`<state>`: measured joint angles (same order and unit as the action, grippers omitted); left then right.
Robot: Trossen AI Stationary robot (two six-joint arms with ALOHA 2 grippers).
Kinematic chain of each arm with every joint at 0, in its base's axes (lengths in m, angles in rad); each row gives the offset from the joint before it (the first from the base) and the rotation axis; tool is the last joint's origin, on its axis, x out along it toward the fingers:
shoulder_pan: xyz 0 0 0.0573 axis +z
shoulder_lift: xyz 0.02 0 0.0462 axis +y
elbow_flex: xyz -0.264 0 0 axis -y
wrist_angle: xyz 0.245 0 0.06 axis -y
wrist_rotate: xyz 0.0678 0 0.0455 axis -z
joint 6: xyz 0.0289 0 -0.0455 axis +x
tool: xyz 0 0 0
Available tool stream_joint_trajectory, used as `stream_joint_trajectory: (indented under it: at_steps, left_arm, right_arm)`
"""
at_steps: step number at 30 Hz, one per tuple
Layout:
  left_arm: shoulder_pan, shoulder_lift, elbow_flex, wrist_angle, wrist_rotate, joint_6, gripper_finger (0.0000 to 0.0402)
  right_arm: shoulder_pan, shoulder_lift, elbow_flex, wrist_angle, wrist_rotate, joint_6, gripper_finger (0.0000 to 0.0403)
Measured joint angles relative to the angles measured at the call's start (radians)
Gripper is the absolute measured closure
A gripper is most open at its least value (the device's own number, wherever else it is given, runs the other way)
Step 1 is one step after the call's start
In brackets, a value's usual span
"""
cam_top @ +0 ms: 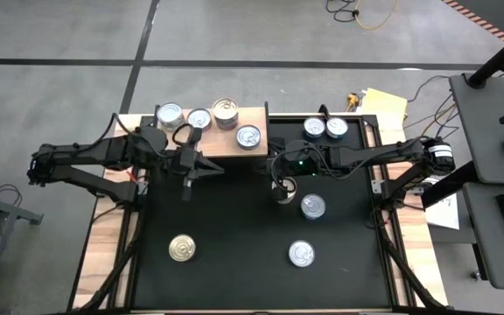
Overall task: Stack canned seafood by type on shelf
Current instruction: Move the blue tuna can to the bottom right of the table
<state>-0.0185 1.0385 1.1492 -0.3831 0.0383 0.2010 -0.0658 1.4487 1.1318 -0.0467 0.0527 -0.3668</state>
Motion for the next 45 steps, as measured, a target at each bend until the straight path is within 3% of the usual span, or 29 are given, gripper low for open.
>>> stream_joint_trajectory:
  at_steps: [17,21,28,37,41,45]
  left_arm:
    - [0.002,0.024,0.0,-0.057,-0.008,0.026,0.0402]
    - [0.008,0.016,0.0,-0.062,0.016,-0.001,0.0401]
    - [0.007,-0.045,-0.042,-0.069,0.053,-0.052,0.0401]
    - [0.007,-0.193,-0.213,0.014,0.045,-0.131,0.0401]
    - [0.007,-0.26,-0.335,0.093,-0.056,-0.143,0.0401]
    - [0.007,-0.288,-0.45,0.213,-0.14,-0.139,0.0401]
  right_arm:
    - [0.0,0.002,0.002,0.038,0.0,-0.01,0.0394]
    - [-0.002,0.003,0.004,0.088,0.0,0.11,0.0394]
    - [-0.023,-0.028,0.004,-0.002,0.015,0.259,0.0394]
    - [-0.034,-0.192,0.004,-0.361,0.279,0.489,0.0394]
    - [-0.04,-0.251,0.004,-0.542,0.381,0.621,0.0394]
    - [-0.04,-0.269,0.004,-0.587,0.479,0.656,0.0394]
